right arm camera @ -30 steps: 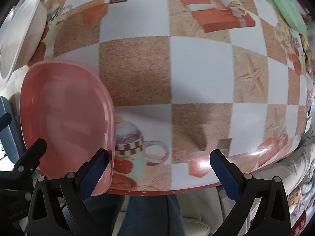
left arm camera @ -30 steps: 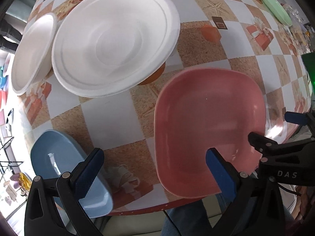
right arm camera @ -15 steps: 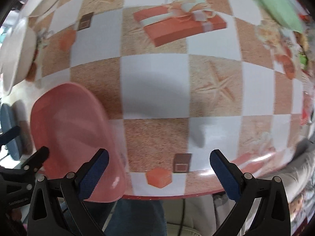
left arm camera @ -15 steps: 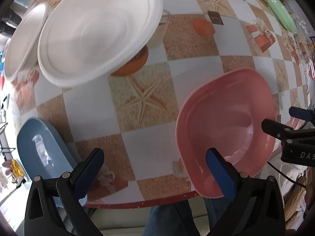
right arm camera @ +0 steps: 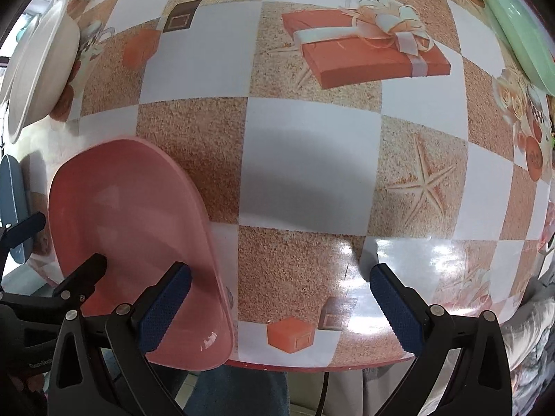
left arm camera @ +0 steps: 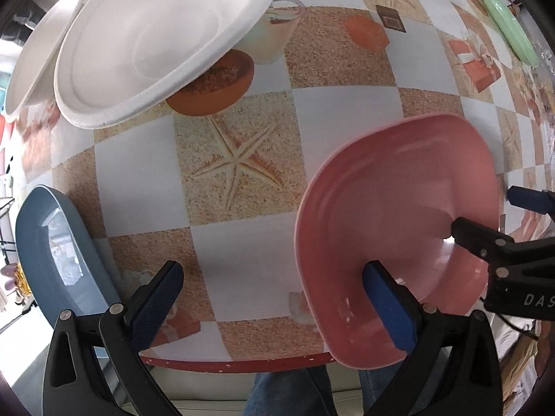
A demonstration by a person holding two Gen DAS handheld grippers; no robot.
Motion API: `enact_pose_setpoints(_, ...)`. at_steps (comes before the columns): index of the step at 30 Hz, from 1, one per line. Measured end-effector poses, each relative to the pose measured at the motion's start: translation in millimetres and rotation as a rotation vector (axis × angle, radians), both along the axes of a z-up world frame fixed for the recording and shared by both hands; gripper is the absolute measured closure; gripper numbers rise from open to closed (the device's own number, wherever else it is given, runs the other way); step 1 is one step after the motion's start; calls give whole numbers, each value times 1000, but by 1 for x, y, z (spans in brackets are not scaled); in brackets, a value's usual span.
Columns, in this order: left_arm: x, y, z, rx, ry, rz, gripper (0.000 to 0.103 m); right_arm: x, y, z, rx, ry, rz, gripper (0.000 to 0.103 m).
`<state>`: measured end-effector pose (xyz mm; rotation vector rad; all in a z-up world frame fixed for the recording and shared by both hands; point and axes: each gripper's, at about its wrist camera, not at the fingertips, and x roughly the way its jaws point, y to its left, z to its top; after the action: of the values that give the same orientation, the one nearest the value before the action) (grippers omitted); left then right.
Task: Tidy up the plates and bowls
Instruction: 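Close the right tool on the pink plate rim and lift it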
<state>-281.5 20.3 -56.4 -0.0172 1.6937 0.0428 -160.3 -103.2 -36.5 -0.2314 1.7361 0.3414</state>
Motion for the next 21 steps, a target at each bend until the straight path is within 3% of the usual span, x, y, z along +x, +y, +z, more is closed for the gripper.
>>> enact_pose_setpoints(9,-2,-5,-4,-31,13,15,0,0,-13,-2,5,-5,-7,0)
enact_pose_setpoints(12,-4,-6,1,-30,9,-10,6,-5,-13,0,10,-4,-23,7)
enact_pose_setpoints(18,-10,-17,7,-47,-11,-74,27,-16,-5,14,39,-11,-16,46)
enact_pose_setpoints(20,-12,-20,9,-55,-19,-93,37,-19,-1,16,68,8,-24,71)
enact_pose_setpoints(21,-12,-22,11,-59,-24,-101,41,-20,1,15,88,30,-39,79)
